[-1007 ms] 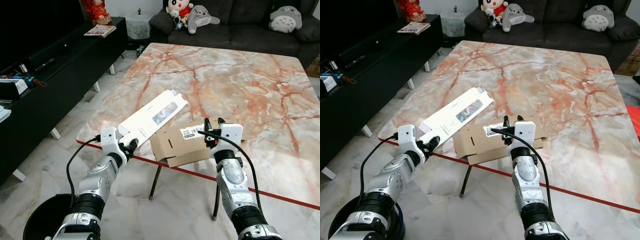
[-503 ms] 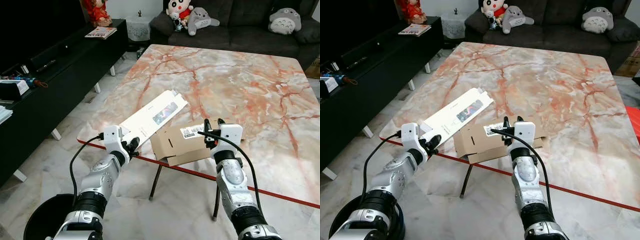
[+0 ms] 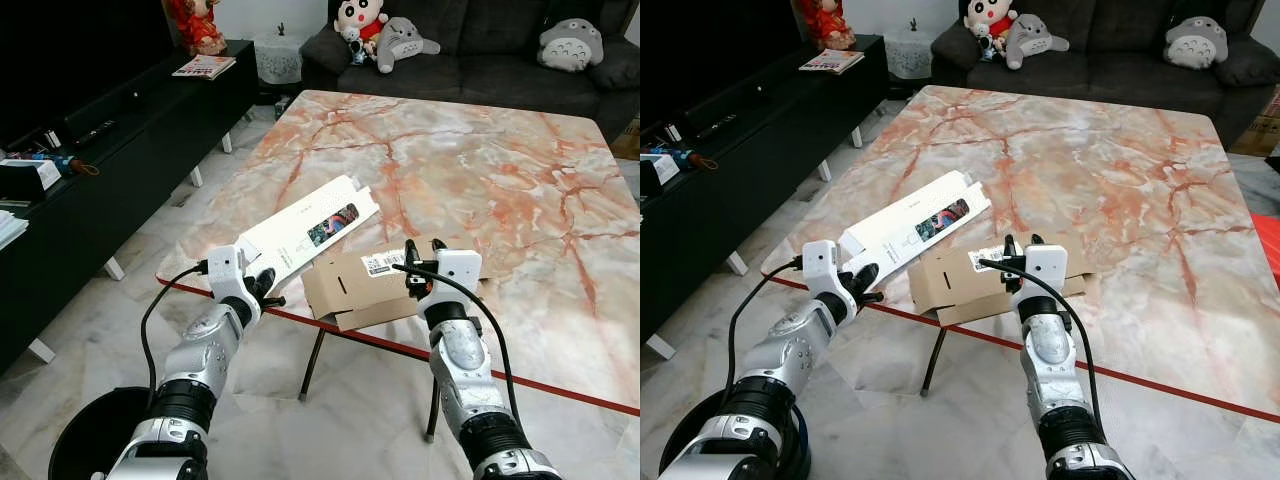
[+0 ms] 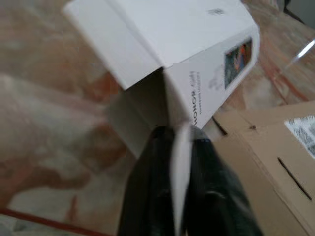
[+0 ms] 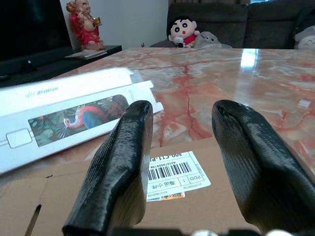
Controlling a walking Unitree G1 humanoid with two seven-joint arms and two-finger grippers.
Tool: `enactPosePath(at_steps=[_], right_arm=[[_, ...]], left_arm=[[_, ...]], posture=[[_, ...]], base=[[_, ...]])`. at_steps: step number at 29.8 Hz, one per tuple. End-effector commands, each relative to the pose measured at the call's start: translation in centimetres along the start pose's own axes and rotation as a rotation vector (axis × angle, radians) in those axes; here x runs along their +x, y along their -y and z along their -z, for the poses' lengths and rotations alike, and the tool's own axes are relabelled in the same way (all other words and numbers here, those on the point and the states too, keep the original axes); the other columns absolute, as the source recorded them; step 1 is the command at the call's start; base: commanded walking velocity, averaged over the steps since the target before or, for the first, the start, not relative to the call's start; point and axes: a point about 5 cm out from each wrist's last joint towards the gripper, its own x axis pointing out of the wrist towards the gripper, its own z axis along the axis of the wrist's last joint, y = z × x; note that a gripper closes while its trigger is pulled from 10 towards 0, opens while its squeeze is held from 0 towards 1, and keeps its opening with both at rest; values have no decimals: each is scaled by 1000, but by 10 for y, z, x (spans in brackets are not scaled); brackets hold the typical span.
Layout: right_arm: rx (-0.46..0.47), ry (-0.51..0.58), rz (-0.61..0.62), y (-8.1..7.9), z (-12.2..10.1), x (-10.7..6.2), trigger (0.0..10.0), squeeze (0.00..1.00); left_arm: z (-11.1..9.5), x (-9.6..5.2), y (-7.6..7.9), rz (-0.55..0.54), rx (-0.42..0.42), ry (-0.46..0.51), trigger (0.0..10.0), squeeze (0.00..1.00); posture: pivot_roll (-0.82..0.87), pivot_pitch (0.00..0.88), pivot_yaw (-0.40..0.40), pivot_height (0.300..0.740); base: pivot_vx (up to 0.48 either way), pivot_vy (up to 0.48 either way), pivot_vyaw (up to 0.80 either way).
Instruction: Picking trash to rubbish bin
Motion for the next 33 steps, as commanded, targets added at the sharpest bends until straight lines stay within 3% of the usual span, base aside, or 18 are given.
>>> enactPosePath(at_steps=[1,2,3,4,12,14,23,33], right_arm=[[3,21,-7,-3,-5,5,10000,0],[4,23,-6,-3,-6,5,10000,0],[4,26,-5,-4,-7,5,10000,0],[3,29,-5,-4,-7,6,10000,0],[1,61,13,-2,-13,8,10000,0],[5,88,21,-2,-19,10,10000,0],[12,117,22,-4,-26,13,10000,0],[19,132,18,-8,-29,15,10000,0]], left_arm=[[-11,4,3,-10,57,60,0,0],[-17,4,4,-11,68,98,1333,0],[-24,5,7,-10,74,142,9020,0],[-29,5,8,-10,81,175,10000,0],[-51,9,18,-33,116,314,10000,0],[-55,12,28,-15,190,347,10000,0],[-52,16,52,35,353,381,10000,0],[-51,17,56,45,382,399,10000,0]], posture=[[183,0,42,740],[182,0,42,740],[181,0,42,740],[181,0,42,740],[183,0,41,740],[180,0,39,740],[183,0,38,740],[190,17,43,740]], base=[[0,0,0],[0,0,0],[0,0,0],[0,0,0],[0,0,0],[0,0,0],[0,0,0],[0,0,0]])
